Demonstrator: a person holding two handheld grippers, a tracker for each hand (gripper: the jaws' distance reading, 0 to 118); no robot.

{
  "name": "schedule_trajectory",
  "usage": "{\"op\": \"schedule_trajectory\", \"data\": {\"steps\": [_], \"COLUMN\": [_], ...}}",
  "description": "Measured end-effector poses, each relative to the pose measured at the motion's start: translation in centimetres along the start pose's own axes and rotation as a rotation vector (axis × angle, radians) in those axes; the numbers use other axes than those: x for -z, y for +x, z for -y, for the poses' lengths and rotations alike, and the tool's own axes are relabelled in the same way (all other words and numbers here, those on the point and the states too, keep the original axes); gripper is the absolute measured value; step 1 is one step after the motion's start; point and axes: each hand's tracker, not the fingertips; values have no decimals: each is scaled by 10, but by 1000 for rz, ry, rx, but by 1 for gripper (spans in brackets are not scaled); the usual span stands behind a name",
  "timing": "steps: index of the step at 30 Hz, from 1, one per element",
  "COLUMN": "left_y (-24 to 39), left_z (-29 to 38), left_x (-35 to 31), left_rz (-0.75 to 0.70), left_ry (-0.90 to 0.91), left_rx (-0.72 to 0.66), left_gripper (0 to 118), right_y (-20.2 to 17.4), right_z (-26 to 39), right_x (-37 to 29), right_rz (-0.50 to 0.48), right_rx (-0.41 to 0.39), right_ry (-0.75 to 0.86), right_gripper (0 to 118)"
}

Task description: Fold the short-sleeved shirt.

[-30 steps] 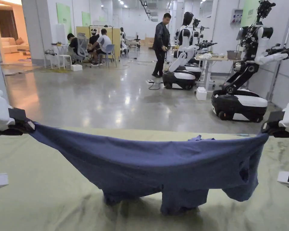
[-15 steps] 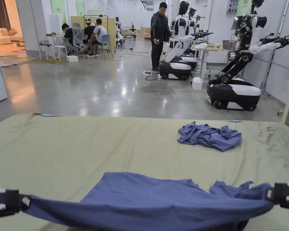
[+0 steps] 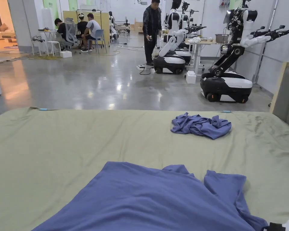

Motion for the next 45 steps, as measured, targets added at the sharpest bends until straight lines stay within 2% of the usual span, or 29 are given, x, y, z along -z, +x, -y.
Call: {"op": "schedule_trajectory", "data": {"steps": [1,2,4,6,9,10,12,13,14,15,16,18,20,22,24,25,27,28,29,30,31,32,35,37,39,42,43,44,45], "left_y": [-2,-6,-3,12,45,58,84,94,101,110,113,111,120,122,137,150,207,225,243,236,243,247,262,259,259,257,259,262,263], "left_z": [0,-1,-2,-3,19,28,52,65,77,84,93,91,84,61,19,-9,-61,-87,-108,-147,-173,-190,-216,-232,-234,-229,-221,-216,-216], "left_x": [0,-4,-33,-76,-133,-145,-165,-169,-169,-168,-165,-146,-133,-117,-96,-76,-41,-8,24,72,116,152,242,291,317,335,328,322,322], "left_rz": [14,65,162,129,187,183,137,95,85,55,41,190,118,140,242,244,266,291,226,151,168,158,-57,-69,-132,-118,-128,-170,-118], "left_ry": [-8,-13,103,262,457,483,519,551,580,576,561,453,484,463,428,419,289,253,197,102,3,-60,-111,-133,-152,-188,-167,-120,-155], "left_rx": [-33,-77,-104,-46,70,130,242,278,312,348,314,287,360,386,435,460,514,493,501,514,501,508,458,437,423,402,419,448,439], "left_gripper": [66,75,75,76,76,76,75,67,32,0,0,0,0,0,0,0,0,11,39,70,76,76,76,76,76,76,74,56,3], "right_y": [-2,-2,-7,-17,-43,-54,-79,-89,-100,-109,-118,-127,-132,-133,-131,-133,-134,-133,-133,-134,-134,-135,-133,-132,-131,-120,-117,-115,-113], "right_z": [-1,-1,0,5,27,40,73,87,101,112,122,121,118,111,104,102,96,93,92,90,87,85,77,70,64,56,53,49,49], "right_x": [-2,-6,-34,-68,-121,-135,-161,-168,-176,-179,-180,-184,-181,-176,-170,-168,-158,-153,-149,-143,-139,-134,-122,-115,-111,-104,-102,-100,-98], "right_rz": [21,73,2,14,19,-9,-69,-60,-75,-69,-60,-130,-128,-124,-145,-148,-153,-163,-170,-172,-170,-168,-169,-162,-151,-139,-141,-139,-139], "right_rx": [6,7,-10,-78,-181,-228,-392,-425,-469,-512,-493,-462,-460,-459,-440,-436,-421,-407,-398,-391,-390,-389,-377,-372,-374,-363,-353,-343,-327], "right_ry": [-6,-21,43,127,285,332,430,466,508,547,548,499,496,490,473,470,447,438,432,420,413,409,384,372,363,363,357,348,346], "right_gripper": [73,78,83,87,87,87,86,80,59,3,3,3,3,3,3,3,3,3,3,3,3,3,3,3,3,3,3,3,3]}}
